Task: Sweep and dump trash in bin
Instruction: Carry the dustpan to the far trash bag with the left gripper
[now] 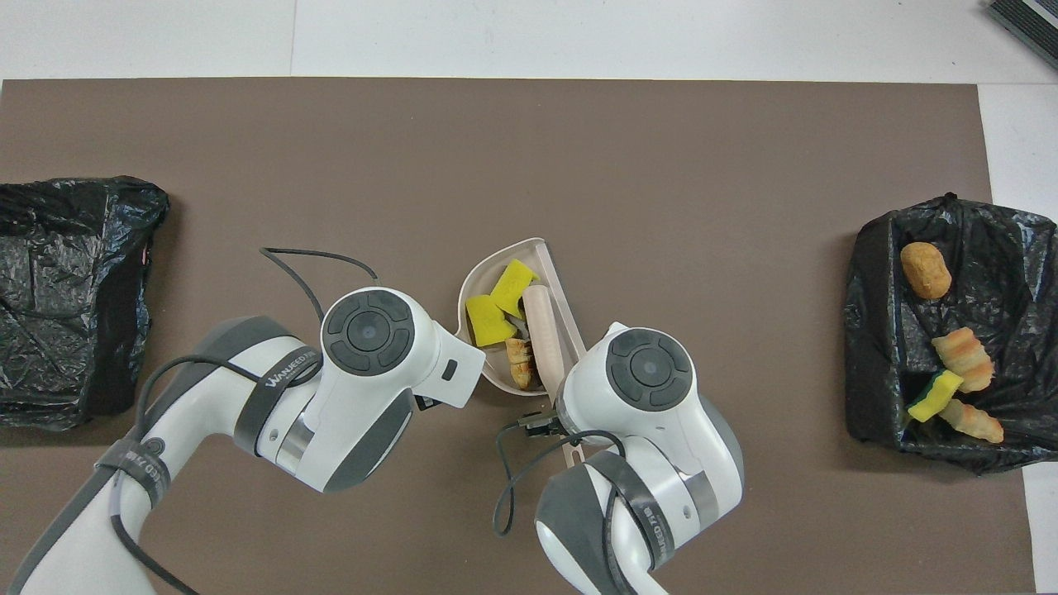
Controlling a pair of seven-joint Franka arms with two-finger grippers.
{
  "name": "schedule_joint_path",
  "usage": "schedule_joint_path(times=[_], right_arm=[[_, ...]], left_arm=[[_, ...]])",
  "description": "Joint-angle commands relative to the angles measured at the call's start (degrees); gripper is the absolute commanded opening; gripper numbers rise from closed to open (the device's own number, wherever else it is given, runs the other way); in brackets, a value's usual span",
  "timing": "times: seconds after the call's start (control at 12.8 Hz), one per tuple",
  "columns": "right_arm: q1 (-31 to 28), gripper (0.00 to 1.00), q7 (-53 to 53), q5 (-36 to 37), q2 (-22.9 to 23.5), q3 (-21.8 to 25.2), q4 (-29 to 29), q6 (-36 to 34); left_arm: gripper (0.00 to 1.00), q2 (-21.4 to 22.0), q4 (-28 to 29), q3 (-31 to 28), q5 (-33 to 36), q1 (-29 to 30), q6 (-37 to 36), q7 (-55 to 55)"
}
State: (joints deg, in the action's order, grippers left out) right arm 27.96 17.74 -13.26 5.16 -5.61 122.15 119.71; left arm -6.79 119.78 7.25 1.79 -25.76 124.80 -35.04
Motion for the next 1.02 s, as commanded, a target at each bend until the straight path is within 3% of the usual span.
schedule_joint_path(times=[0.0,0.23,0.55,0.78,0.94], right_arm=[[-5.01,0.0,-2.71,-0.81,-2.96,0.07,0.02,-5.6],[-9.76,0.0,-4.03,2.96,-5.24,0.07,0.37,-9.48],[-10.47,0.0,-4.47,5.61,-6.04,0.07,0.46,-10.37],[-9.86,0.0,-2.02,5.61,-6.82,-0.19,1.42,-9.68],[-6.81,0.0,3.33,5.61,-8.49,-0.45,4.14,-4.95]], left_arm=[[0.0,1.43,1.86,-0.31,-5.97,2.89,1.67,4.0],[0.0,1.87,1.86,-0.39,-8.29,3.26,1.15,4.28],[0.0,3.97,1.86,-0.3,-8.47,5.46,0.44,4.19],[0.0,8.88,1.78,-0.57,-8.47,8.61,-1.04,3.58],[0.0,11.79,1.08,-0.57,-8.38,12.83,-4.55,2.35]])
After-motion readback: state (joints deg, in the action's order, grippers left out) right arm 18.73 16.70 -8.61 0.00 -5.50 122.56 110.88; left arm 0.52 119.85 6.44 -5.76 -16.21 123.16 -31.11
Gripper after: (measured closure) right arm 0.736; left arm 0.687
